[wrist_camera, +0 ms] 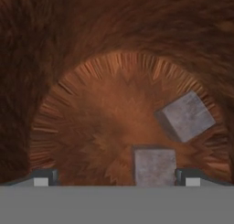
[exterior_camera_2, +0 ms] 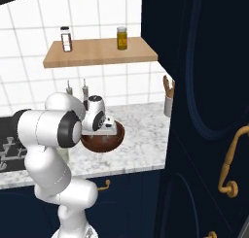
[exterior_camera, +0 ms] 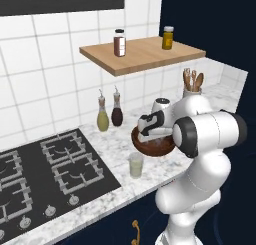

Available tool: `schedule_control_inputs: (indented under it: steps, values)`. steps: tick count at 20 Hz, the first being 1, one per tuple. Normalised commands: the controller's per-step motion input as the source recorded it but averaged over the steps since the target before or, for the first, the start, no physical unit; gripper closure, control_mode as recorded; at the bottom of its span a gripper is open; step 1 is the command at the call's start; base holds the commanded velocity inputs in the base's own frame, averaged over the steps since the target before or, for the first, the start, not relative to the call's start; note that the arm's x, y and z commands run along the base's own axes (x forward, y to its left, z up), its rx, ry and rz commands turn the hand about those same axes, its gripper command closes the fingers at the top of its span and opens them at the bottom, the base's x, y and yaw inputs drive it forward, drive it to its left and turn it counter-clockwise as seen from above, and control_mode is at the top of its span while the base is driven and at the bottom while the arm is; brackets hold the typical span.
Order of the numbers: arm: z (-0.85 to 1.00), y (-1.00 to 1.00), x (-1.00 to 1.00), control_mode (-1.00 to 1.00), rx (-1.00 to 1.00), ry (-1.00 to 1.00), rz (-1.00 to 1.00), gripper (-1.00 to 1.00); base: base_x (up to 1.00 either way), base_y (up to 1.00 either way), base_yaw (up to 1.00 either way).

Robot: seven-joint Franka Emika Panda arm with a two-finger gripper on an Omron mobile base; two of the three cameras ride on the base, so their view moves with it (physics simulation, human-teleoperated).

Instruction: Grab a lemon wedge from the fridge and one ice cube from the ice bowl, and put them in the glass of lemonade.

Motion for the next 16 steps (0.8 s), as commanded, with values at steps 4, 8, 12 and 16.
schedule_control_inputs:
  steps: [4, 8, 12, 16]
  values:
    - [-0.01, -0.02, 0.03, -1.0, 0.0, 0.0, 0.0, -1.0, 0.0, 0.0, 0.0]
    - [0.0, -0.21, 0.0, -1.0, 0.0, 0.0, 0.0, -1.0, 0.0, 0.0, 0.0]
    - [0.0, -0.06, 0.11, -1.0, 0.0, 0.01, 0.0, -1.0, 0.0, 0.0, 0.0]
    - [-0.11, 0.0, 0.17, -1.0, 0.0, 0.0, 0.0, -1.0, 0.0, 0.0, 0.0]
